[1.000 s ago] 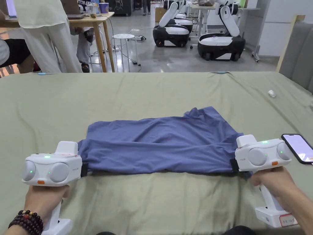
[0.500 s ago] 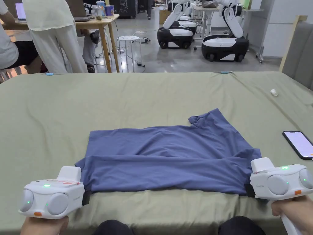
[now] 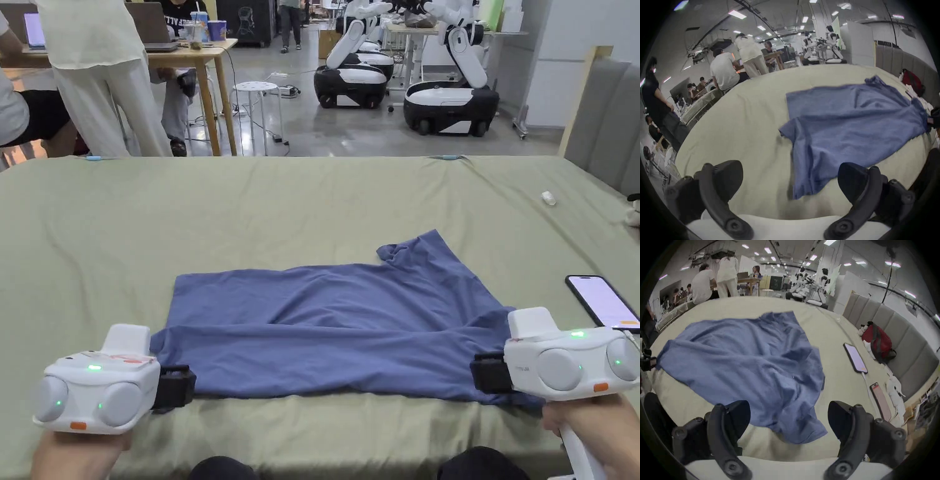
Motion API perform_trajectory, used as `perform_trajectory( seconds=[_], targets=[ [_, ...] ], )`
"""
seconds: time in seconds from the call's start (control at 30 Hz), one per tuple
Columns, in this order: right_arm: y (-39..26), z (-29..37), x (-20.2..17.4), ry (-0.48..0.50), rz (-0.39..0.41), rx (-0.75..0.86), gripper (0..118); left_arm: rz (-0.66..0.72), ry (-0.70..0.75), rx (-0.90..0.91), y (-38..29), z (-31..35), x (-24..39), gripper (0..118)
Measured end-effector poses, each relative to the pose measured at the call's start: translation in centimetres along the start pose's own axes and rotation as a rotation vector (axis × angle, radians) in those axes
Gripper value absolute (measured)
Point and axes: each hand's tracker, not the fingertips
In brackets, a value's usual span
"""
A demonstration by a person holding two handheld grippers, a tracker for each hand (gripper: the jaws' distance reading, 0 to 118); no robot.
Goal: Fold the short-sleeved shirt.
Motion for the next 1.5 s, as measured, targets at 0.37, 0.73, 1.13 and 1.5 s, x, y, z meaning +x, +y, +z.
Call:
perform_trajectory(
  seconds=[0.37, 0.73, 1.13, 1.5],
  targets=[
    [5.5, 0.1, -2.9, -0.067, -0.041, 0.140, 2, 0.054, 0.073, 0.094, 5.7, 1.3, 2.3, 2],
    [6.9, -2.1, -4.4, 0.029, -0.004, 0.148, 0, 0.043, 0.125, 0.026, 14.9, -9.3, 2.7, 36],
    [6.7, -6.2, -4.7, 0.086, 0.031, 0.095, 0, 0.074, 0.163, -0.185, 18.1, -23.1, 3.6, 71],
    [6.7, -6.2, -3.3, 0.065, -0.019, 0.082, 0, -0.015, 0.117, -0.186, 16.2, -23.0, 6.6, 2]
  ],
)
